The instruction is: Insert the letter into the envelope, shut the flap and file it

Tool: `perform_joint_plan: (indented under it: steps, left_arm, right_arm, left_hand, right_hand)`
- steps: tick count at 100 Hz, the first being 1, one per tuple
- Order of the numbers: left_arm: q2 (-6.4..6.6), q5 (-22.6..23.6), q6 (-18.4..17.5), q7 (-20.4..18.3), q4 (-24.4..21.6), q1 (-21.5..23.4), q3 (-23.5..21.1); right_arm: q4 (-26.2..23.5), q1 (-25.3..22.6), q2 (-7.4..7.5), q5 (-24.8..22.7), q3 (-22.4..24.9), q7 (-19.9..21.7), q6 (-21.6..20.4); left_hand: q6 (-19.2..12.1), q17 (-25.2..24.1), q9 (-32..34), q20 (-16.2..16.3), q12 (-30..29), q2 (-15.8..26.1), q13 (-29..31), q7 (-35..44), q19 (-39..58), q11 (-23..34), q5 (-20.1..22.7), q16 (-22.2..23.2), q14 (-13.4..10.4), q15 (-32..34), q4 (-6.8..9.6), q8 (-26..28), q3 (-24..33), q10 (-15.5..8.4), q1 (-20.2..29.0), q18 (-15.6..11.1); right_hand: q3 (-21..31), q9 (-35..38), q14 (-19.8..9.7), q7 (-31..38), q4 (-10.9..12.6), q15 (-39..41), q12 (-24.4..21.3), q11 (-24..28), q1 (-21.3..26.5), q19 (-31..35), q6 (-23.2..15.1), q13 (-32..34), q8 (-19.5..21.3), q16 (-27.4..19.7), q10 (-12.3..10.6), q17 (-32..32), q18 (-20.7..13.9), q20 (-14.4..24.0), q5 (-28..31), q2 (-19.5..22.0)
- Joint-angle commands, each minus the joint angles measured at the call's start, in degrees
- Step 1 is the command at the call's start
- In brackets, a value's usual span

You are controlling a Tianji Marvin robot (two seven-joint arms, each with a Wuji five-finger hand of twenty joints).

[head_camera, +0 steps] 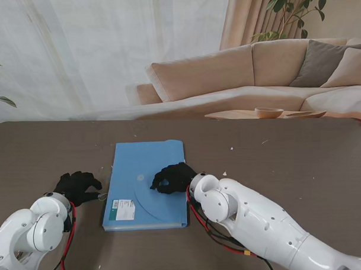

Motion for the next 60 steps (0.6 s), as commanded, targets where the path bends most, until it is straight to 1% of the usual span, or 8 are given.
perform_joint_plan:
  steps: [1,6,16,23,38,46,55,60]
  left_arm:
    - [0.18,1.7,-0.2,-0.9,0.7,0.3,0.6]
    - [0.34,3.5,-0.7,-1.7,0.9,0.3,0.8]
    - [0.45,4.4,-0.5,-2.4,1.0,0.4,1.5]
    - [0.46,4.4,-0.1,-2.3,1.3,0.3,2.0]
    - [0.59,-1.0,0.8,-3.3,2.1,-0.5,2.8]
    - [0.68,-3.3,1.3,-4.0,2.5,-1.0,3.2]
    - [0.8,-6.7,2.3,-5.0,2.8,-1.5,3.6]
    - [0.84,-8.5,3.0,-5.4,2.9,-1.7,3.7]
  right_arm:
    - [0.4,-0.8,0.07,0.1,-0.3,1.0,0.4]
    - [0.3,-0.8,0.06,0.1,-0.2,1.0,0.3]
    - [0.4,-0.7,-0.02,0.2,-0.2,0.8,0.2]
    - [0.5,-0.7,-0.06,0.2,-0.1,0.7,0.1]
    - [0.4,-0.9,-0.06,0.2,0.1,0.5,0.1]
    - [0.4,-1.0,-0.08,0.3,0.2,0.4,0.1]
    - [0.4,-1.0,-0.08,0.3,0.3,0.4,0.1]
    - [0.5,-1.0,-0.1,0.3,0.3,0.4,0.1]
  left_hand:
    - [-2.9,-1.2,-2.9,0.0,-0.7,-2.6,-2.2,-2.3,-1.2,-1.7,-4.2,-1.2,-1.3,-0.9,1.88,-1.2,1.3,-2.1,2.2,-1.4]
    - [-4.0,-1.4,-3.8,-0.4,-1.2,-4.1,-2.8,-1.2,-1.2,-2.2,-6.3,-2.3,-1.5,-0.8,2.24,-2.2,2.7,-3.0,1.4,-1.8]
    - [-2.5,-1.7,-4.5,-0.5,-1.7,-5.0,-3.6,-0.8,-1.2,-3.3,-6.7,-2.6,-1.8,-0.8,2.02,-2.5,3.2,-3.0,0.8,-2.1]
    - [-2.7,-1.8,-4.8,-0.6,-2.2,-5.0,-3.9,-1.5,-1.2,-4.7,-7.3,-2.8,-2.0,-0.7,1.82,-3.4,4.0,-3.1,0.5,-2.2]
    - [-5.6,-2.8,-5.4,-1.0,-2.9,-4.9,-4.9,-3.4,-1.6,-7.3,-8.8,-3.2,-2.7,-0.9,1.68,-5.5,5.5,-3.5,1.0,-3.0]
    - [-5.7,-3.0,-5.7,-1.2,-2.9,-5.3,-5.2,-3.4,-1.8,-7.8,-8.9,-3.3,-2.8,-1.0,1.73,-5.9,6.2,-3.6,1.6,-3.2]
    - [-3.9,-2.8,-5.9,-2.0,-2.3,-5.9,-5.6,-1.1,-2.2,-8.6,-7.7,-3.4,-3.2,-0.9,1.7,-5.2,7.4,-3.5,1.6,-3.4]
    - [-0.7,-2.8,-6.2,-2.5,-1.9,-6.7,-5.8,1.9,-2.3,-9.2,-6.4,-3.5,-3.3,-1.0,1.65,-3.3,8.7,-3.3,1.1,-3.4]
  right_hand:
    - [0.5,-1.8,3.0,1.1,-1.6,1.3,0.3,1.0,0.9,-2.0,-1.5,0.1,-0.1,1.1,0.0,-0.4,0.7,-1.1,-1.7,-0.4]
    - [0.5,-1.9,2.9,1.2,-1.6,1.3,0.3,1.0,0.8,-2.0,-1.4,0.1,-0.1,1.1,-0.1,-0.4,0.6,-1.0,-1.8,-0.4]
    - [0.7,-2.0,2.9,1.4,-1.6,1.3,0.3,1.1,0.9,-1.9,-1.4,0.0,-0.1,1.1,-0.1,-0.4,0.6,-1.0,-1.8,-0.5]
    - [0.8,-2.0,2.9,1.5,-1.6,1.4,0.3,1.2,0.9,-1.9,-1.6,0.0,-0.1,1.1,-0.1,-0.3,0.6,-1.0,-1.7,-0.5]
    - [1.1,-2.0,2.9,1.9,-1.6,1.4,0.4,1.4,1.0,-1.8,-1.4,0.1,-0.1,1.2,-0.2,-0.3,0.7,-0.9,-1.7,-0.7]
    - [1.2,-2.0,3.0,2.1,-1.6,1.4,0.5,1.5,1.0,-1.8,-1.4,0.1,0.0,1.2,-0.1,-0.3,0.6,-0.9,-1.6,-0.9]
    - [1.3,-2.0,3.0,2.2,-1.7,1.4,0.5,1.5,1.0,-1.8,-1.5,0.1,0.0,1.2,-0.1,-0.2,0.6,-0.8,-1.6,-0.9]
    - [1.4,-2.0,2.9,2.3,-1.7,1.5,0.5,1.6,0.9,-1.8,-1.4,0.1,0.0,1.2,-0.1,-0.3,0.6,-0.8,-1.6,-0.9]
